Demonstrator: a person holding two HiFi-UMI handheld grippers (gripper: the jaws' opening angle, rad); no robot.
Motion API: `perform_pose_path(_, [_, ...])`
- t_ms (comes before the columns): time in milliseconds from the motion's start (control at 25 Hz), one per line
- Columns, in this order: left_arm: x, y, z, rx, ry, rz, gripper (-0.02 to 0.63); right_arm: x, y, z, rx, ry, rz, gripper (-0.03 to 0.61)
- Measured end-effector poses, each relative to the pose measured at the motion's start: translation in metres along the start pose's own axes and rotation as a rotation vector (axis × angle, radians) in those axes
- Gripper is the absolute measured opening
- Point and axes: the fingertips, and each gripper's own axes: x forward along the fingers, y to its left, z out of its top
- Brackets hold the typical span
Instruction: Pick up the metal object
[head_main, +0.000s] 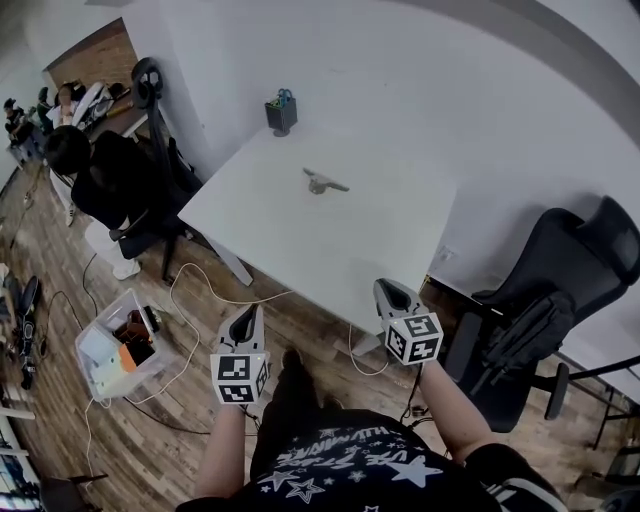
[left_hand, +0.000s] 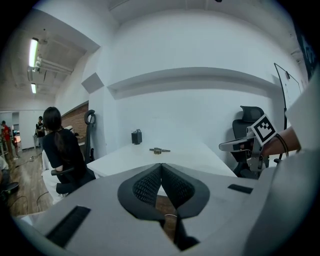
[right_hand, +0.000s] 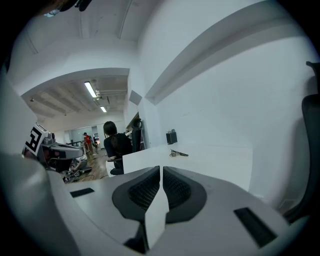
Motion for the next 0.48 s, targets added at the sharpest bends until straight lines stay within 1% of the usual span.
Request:
perform_pose_path(240, [0.065, 0.02, 0.015, 0.018, -0.009, -0.058, 0.02, 0.038, -0.024, 0.008, -0.003, 0.005, -0.048, 0.051])
perform_pose_path(320, [0.093, 0.025, 0.021, 0.029, -0.006, -0.099, 0.02, 0.053, -0.034, 0.011, 0.007, 0.006, -0.074, 0.051])
perform_pose_path(480, [0.152, 0.037, 0.038, 0.081, 0.006, -0.191, 0.02, 0.089, -0.052, 0.025, 0.016, 0.007, -0.129, 0.051])
